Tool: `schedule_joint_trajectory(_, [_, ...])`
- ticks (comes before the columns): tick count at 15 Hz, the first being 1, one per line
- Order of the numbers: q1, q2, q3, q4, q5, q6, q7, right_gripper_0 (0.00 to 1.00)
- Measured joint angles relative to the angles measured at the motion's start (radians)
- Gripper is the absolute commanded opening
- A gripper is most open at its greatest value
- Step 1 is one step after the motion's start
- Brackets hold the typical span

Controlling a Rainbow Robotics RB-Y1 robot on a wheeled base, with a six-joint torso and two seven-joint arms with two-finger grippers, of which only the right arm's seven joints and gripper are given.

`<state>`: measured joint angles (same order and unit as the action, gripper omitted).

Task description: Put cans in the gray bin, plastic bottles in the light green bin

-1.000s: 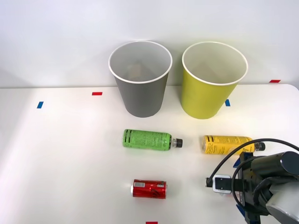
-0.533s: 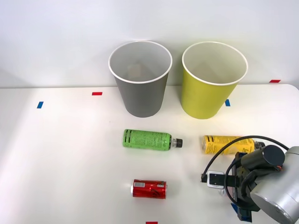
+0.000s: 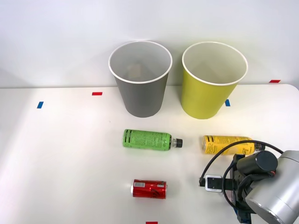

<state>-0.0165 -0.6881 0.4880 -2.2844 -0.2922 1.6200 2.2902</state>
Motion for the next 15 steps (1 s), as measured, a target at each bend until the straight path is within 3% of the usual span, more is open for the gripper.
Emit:
schedule_joint_trajectory(1, [0.0, 0.002, 0.004, 0.0, 0.006, 0.0, -0.001, 1.0])
schedule_joint_trajectory(2, [0.0, 0.003, 0.005, 0.0, 0.009, 0.0, 0.0, 0.81])
schedule_joint_trajectory(3, [0.0, 0.004, 0.006, 0.0, 0.011, 0.0, 0.002, 0.39])
schedule_joint_trajectory(4, [0.0, 0.005, 0.006, 0.0, 0.014, 0.0, 0.005, 0.04])
schedule_joint_trajectory(7, [0.001, 0.013, 0.006, 0.0, 0.028, -0.001, 0.006, 0.0])
schedule_joint_trajectory(15, [0.008, 0.051, -0.004, 0.0, 0.048, -0.083, -0.013, 0.0])
